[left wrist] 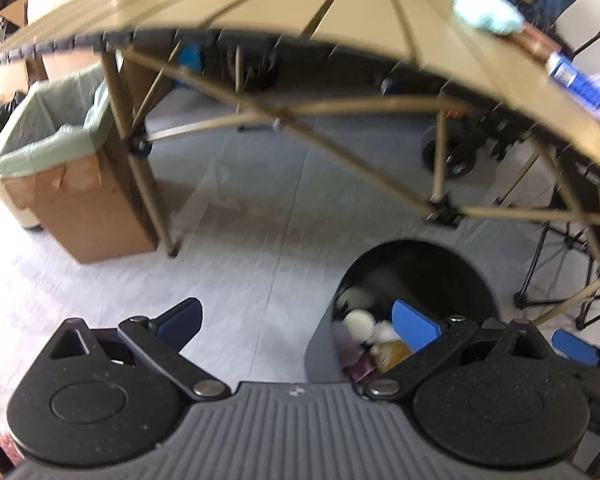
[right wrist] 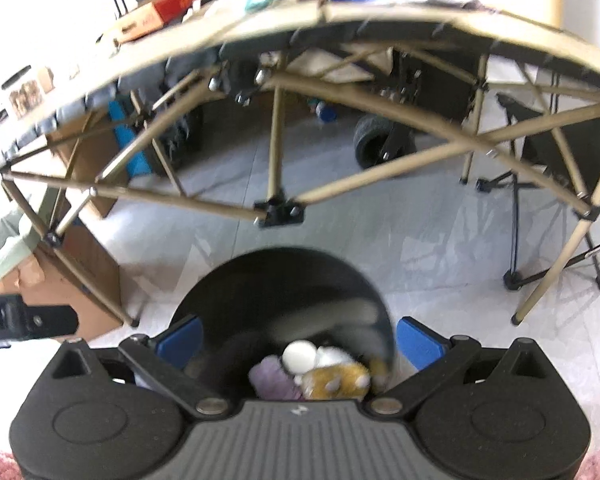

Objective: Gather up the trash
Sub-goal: 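Raise both tools back to the table toward the tissue box and blue toy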

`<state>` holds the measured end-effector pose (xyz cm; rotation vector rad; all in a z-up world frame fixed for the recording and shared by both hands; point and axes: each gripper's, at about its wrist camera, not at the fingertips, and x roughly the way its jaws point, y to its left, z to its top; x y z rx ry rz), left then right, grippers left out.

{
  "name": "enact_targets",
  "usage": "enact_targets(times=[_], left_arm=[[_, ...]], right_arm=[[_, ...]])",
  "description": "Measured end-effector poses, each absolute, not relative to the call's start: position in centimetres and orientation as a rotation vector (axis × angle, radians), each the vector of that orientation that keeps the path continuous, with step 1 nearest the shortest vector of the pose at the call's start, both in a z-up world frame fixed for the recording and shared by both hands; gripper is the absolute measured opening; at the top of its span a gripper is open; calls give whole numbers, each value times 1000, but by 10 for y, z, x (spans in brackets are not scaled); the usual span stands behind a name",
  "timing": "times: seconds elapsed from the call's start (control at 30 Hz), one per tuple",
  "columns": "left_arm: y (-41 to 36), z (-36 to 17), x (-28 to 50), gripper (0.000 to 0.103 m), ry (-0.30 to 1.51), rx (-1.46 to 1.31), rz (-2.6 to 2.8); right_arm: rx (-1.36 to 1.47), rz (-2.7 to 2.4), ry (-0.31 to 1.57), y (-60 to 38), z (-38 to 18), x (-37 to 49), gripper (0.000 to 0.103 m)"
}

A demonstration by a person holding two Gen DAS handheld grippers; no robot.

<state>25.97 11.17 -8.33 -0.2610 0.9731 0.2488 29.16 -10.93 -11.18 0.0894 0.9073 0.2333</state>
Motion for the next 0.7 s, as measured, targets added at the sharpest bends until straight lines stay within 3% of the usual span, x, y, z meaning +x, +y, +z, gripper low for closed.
enact_targets(times=[0.7], left_arm=[[51,6,281,103,593,-243,177]], right_arm=[[203,201,342,-184,-10,271,103]])
